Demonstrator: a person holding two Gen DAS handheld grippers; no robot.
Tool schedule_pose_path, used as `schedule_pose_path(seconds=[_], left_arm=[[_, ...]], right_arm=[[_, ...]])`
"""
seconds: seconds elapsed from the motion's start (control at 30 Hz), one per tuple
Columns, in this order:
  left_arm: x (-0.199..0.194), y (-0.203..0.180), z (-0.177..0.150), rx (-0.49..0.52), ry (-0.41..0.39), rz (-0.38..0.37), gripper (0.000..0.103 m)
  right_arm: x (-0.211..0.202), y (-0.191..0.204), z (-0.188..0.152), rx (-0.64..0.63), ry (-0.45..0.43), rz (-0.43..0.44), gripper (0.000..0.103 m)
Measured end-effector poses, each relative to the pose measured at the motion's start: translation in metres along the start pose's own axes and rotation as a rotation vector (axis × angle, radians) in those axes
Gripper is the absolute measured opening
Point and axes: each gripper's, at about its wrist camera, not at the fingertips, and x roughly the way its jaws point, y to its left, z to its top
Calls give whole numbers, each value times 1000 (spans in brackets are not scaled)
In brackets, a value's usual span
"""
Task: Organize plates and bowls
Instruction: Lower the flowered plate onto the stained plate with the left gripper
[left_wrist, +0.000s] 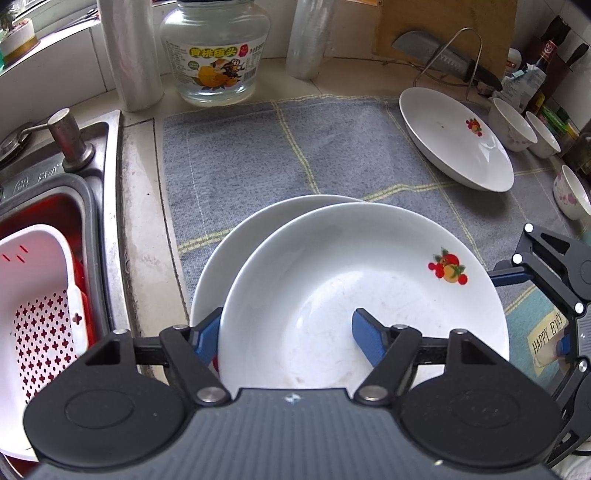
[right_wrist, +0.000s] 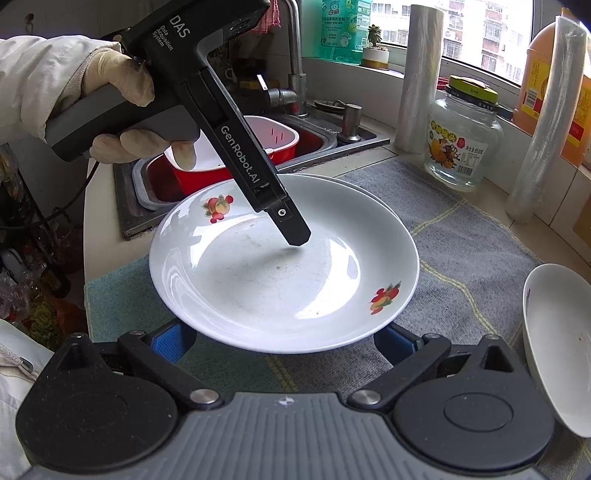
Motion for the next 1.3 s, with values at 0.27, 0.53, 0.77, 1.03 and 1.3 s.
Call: schedule_pose_path(seconds=[0.27, 0.53, 0.77, 1.03, 1.3], left_arm=[[5, -1, 4, 7, 9, -6, 75], [8, -2, 7, 10, 16, -12, 76], [9, -3, 7, 10, 21, -7, 76], [4, -6, 13, 15, 13, 34, 77], [-5, -7, 13, 17, -10, 85, 78]], right_arm=[[-3, -1, -1, 23, -5, 9, 103], [-6, 0, 0, 20, 1, 3, 103], [-12, 0, -1, 18, -5, 6, 103], [-7, 6, -3, 0, 6, 17, 103], [-8, 4, -3, -1, -13, 14, 103]])
